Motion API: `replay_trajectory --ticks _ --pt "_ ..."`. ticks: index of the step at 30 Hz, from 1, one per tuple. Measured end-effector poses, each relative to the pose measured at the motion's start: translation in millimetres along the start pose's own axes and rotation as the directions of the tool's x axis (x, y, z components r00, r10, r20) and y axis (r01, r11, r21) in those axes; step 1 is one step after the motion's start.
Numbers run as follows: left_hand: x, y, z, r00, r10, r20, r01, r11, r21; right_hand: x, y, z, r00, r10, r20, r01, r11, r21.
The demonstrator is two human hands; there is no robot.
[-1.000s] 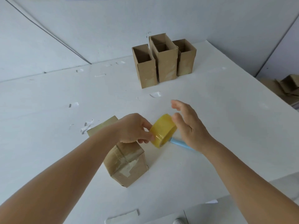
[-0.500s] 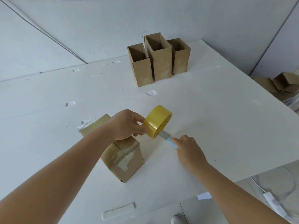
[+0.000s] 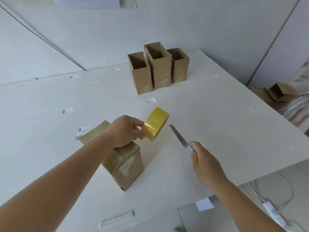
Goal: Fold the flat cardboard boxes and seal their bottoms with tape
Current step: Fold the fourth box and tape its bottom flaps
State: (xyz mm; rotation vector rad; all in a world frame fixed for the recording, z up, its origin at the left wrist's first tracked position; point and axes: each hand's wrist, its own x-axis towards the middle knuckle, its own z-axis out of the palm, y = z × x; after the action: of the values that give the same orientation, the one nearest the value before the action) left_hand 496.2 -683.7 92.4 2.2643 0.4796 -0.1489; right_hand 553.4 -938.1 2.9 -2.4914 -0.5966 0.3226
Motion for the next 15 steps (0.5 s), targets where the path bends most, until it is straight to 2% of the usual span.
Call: replay_trajectory --ticks 2,4,9,15 --pt "0 0 0 1.000 0.007 -0.005 -0.007 1.000 0.003 -4 -1 -8 0.999 0.018 -0.039 -0.014 0.996 0.087" --pt "0 0 1 1.000 0.010 -0.011 -0.010 1.000 0.009 -8 -5 -17 0.996 -0.020 -0.086 0.032 0.990 0.138" --pt "0 1 1 1.000 0.016 -0.022 -0.015 1.000 0.018 -17 -20 -26 0.965 -0.185 -0.188 0.217 0.962 0.163" --pt "-1 3 1 0.999 0.016 -0.045 -0.016 1.000 0.002 -21 -32 -35 0.929 -0.229 -0.289 0.285 0.943 0.169"
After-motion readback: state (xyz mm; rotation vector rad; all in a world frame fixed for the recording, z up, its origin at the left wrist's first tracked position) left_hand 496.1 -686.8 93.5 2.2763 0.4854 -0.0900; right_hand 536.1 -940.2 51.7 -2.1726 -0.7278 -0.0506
